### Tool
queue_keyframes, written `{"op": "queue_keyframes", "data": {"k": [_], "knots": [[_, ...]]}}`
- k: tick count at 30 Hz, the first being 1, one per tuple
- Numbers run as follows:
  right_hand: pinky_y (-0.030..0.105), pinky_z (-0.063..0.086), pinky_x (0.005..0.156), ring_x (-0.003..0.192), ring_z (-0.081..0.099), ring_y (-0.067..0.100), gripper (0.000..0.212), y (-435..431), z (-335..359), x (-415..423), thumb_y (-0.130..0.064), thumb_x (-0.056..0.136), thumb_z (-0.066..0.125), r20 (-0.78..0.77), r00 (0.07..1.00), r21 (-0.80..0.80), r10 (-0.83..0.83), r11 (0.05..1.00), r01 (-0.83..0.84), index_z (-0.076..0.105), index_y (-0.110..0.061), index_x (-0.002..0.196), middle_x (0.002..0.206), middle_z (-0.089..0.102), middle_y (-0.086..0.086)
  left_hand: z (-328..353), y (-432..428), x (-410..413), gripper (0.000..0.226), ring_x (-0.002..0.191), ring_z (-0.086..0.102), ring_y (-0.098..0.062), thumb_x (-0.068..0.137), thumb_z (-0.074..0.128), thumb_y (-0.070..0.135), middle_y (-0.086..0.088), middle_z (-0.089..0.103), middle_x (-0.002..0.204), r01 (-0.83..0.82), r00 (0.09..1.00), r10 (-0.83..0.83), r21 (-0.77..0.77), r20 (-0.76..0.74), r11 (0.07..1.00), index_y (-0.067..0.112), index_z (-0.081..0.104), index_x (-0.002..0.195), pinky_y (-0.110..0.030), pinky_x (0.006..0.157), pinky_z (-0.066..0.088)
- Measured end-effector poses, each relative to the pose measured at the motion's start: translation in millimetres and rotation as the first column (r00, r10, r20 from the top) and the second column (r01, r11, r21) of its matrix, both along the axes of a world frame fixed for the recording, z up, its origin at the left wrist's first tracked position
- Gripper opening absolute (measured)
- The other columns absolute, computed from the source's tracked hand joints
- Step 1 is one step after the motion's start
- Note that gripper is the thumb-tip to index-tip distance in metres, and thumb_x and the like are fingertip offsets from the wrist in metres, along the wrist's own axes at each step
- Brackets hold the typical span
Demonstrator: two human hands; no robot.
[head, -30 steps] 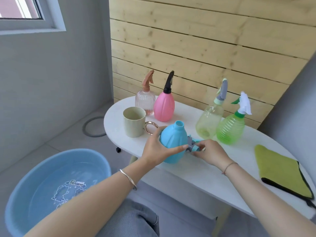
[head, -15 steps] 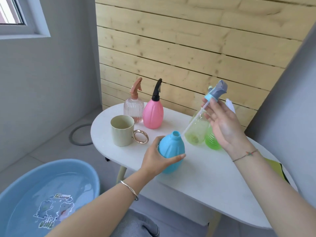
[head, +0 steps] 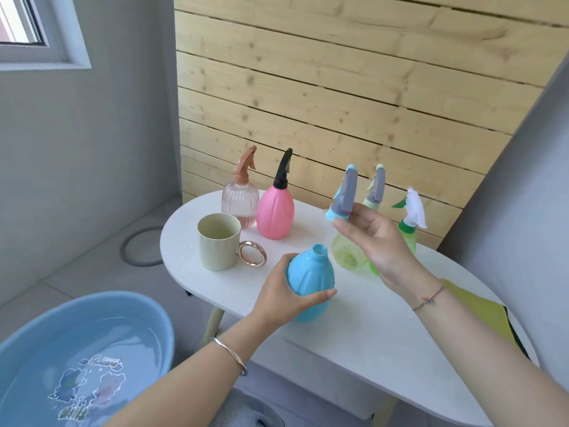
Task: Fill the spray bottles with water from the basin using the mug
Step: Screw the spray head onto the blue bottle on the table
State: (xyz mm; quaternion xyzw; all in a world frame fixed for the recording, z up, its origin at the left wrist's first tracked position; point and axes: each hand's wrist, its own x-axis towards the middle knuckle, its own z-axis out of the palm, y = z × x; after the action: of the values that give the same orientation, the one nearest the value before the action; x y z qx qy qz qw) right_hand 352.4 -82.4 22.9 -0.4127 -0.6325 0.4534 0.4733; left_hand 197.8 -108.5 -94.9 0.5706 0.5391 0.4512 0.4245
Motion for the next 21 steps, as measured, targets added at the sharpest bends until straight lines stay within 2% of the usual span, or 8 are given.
{"op": "queue_keyframes", "data": {"k": [3, 6, 9, 12, 14, 15, 19, 21], "knots": [[0.018, 0.045, 0.091, 0.106, 0.063, 0.004, 0.028, -1, -10, 4, -0.01, 0.081, 0.069, 0.112, 0.99, -0.065, 0.081, 0.995, -0.074, 0.064, -0.02, 0.107, 0.108, 0.071, -0.006, 0, 1, -2, 0.09, 0.101, 0.06, 0.003, 0.046, 0.083, 0.067, 0.016, 0.061, 0.113, 0.04, 0.999, -0.04, -0.004, 0.01, 0.999, 0.037, 0.046, 0.123, -0.02, 0.083, 0.053], [0.035, 0.039, 0.107, 0.11, 0.062, 0.007, 0.028, 0, -18, 7, -0.016, 0.08, 0.073, 0.232, 0.966, -0.076, 0.113, 0.992, -0.098, 0.064, -0.023, 0.106, 0.111, 0.071, -0.007, 1, 2, -6, 0.092, 0.103, 0.061, 0.0, 0.047, 0.084, 0.064, 0.014, 0.06, 0.116, 0.092, 0.996, -0.092, -0.021, -0.001, 0.996, 0.035, 0.045, 0.125, -0.024, 0.085, 0.054], [0.04, 0.038, 0.109, 0.111, 0.061, 0.005, 0.03, 1, -20, 7, -0.019, 0.081, 0.073, 0.328, 0.936, -0.067, 0.126, 0.992, -0.11, 0.064, -0.025, 0.108, 0.111, 0.07, -0.008, 4, 5, -14, 0.082, 0.102, 0.061, 0.0, 0.059, 0.09, 0.046, 0.013, 0.061, 0.115, 0.157, 0.987, -0.159, -0.058, -0.023, 0.986, 0.033, 0.045, 0.126, -0.02, 0.083, 0.054], [0.026, 0.039, 0.105, 0.108, 0.06, -0.002, 0.03, 3, -18, 7, -0.019, 0.081, 0.074, 0.397, 0.907, -0.045, 0.141, 0.99, -0.135, 0.065, -0.024, 0.109, 0.11, 0.07, -0.01, 8, 10, -24, 0.079, 0.104, 0.055, 0.01, 0.066, 0.09, 0.031, 0.015, 0.059, 0.119, 0.216, 0.973, -0.222, -0.087, -0.06, 0.972, 0.032, 0.045, 0.131, -0.008, 0.077, 0.049], [0.007, 0.037, 0.094, 0.104, 0.057, -0.012, 0.027, 5, -15, 6, -0.018, 0.081, 0.073, 0.46, 0.874, -0.03, 0.154, 0.987, -0.158, 0.068, -0.022, 0.107, 0.11, 0.069, -0.012, 9, 13, -27, 0.081, 0.11, 0.054, 0.006, 0.065, 0.091, 0.034, 0.016, 0.059, 0.122, 0.228, 0.967, -0.236, -0.092, -0.095, 0.969, 0.034, 0.046, 0.132, -0.009, 0.08, 0.048], [0.002, 0.036, 0.089, 0.103, 0.056, -0.014, 0.026, 6, -14, 6, -0.018, 0.08, 0.074, 0.489, 0.859, -0.018, 0.152, 0.986, -0.164, 0.069, -0.022, 0.106, 0.11, 0.069, -0.014, 9, 14, -28, 0.081, 0.111, 0.055, 0.003, 0.063, 0.091, 0.036, 0.017, 0.059, 0.121, 0.223, 0.966, -0.233, -0.09, -0.113, 0.971, 0.034, 0.047, 0.132, -0.011, 0.082, 0.048], [0.004, 0.038, 0.084, 0.096, 0.06, -0.011, 0.025, 9, -15, 4, -0.024, 0.075, 0.078, 0.545, 0.836, 0.039, 0.068, 0.994, -0.106, 0.072, -0.022, 0.099, 0.1, 0.071, -0.015, 9, 14, -22, 0.078, 0.107, 0.054, 0.005, 0.062, 0.092, 0.037, 0.019, 0.059, 0.117, 0.173, 0.975, -0.181, -0.072, -0.128, 0.982, 0.034, 0.049, 0.126, -0.011, 0.079, 0.047], [0.001, 0.038, 0.079, 0.09, 0.061, -0.01, 0.025, 7, -19, 1, -0.025, 0.071, 0.081, 0.518, 0.855, 0.085, -0.027, 0.996, -0.021, 0.072, -0.022, 0.094, 0.094, 0.071, -0.014, 8, 13, -17, 0.077, 0.104, 0.056, 0.002, 0.059, 0.092, 0.039, 0.018, 0.059, 0.114, 0.131, 0.983, -0.138, -0.062, -0.122, 0.989, 0.033, 0.049, 0.123, -0.019, 0.083, 0.051]]}}
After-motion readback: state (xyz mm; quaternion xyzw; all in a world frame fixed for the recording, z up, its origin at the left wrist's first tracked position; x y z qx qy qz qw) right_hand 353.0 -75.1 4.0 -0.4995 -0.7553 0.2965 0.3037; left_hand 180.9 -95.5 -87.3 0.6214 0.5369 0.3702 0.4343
